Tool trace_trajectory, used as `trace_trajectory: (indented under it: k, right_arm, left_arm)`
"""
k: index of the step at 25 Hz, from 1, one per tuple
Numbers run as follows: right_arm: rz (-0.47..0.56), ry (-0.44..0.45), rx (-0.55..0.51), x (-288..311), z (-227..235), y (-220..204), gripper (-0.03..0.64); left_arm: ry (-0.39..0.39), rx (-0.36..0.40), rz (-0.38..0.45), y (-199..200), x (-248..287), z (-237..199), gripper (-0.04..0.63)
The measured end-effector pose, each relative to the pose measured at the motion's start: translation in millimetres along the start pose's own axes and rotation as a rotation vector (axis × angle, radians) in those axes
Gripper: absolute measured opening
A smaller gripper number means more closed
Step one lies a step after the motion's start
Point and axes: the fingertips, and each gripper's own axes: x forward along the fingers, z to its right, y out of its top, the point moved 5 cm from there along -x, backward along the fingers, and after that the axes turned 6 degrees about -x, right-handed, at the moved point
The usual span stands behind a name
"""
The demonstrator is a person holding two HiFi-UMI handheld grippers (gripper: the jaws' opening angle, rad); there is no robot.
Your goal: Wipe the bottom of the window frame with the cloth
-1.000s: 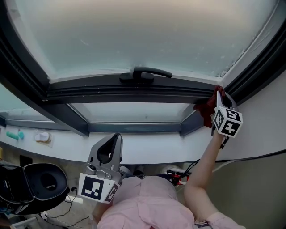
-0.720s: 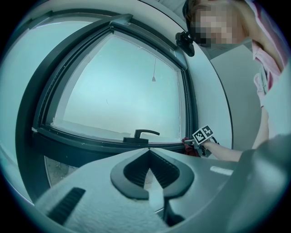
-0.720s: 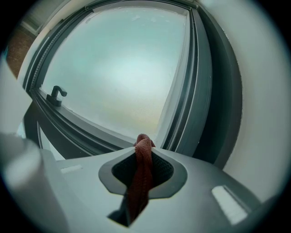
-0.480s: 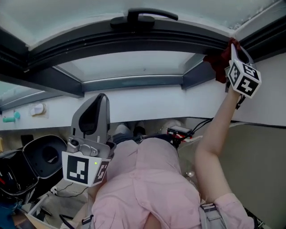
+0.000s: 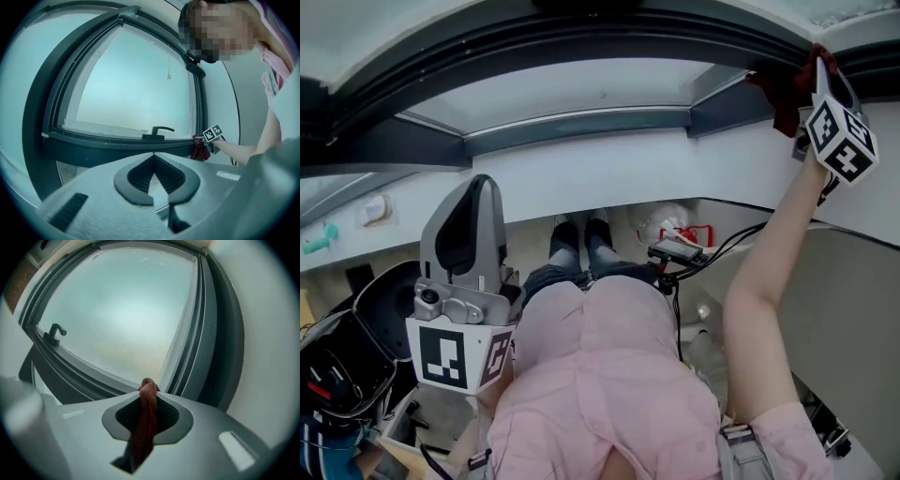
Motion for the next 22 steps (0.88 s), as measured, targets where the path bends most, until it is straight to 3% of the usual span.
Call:
trace_trajectory:
  k: [8, 11, 16, 22]
  right_arm:
    - [0.034, -0.024, 0.095, -23, -4, 12, 0.052]
    - [0.099, 0.011, 0.049, -43, -38, 34, 0.052]
    - [0.245, 0.199, 0.005, -78, -138, 85, 0.052]
    - [0.26, 0.443, 0.009, -82, -248, 110, 0.051]
  left_arm:
    - [-0.008, -0.003, -0.014, 0, -9, -14, -0.002]
    - [-0.003, -0.001, -0.004, 1, -9, -24, -0.002]
    - [-0.028, -0.003, 0.011, 5, -9, -31, -0.002]
    - [-0.031, 0.0, 0.048, 10, -15, -47, -0.002]
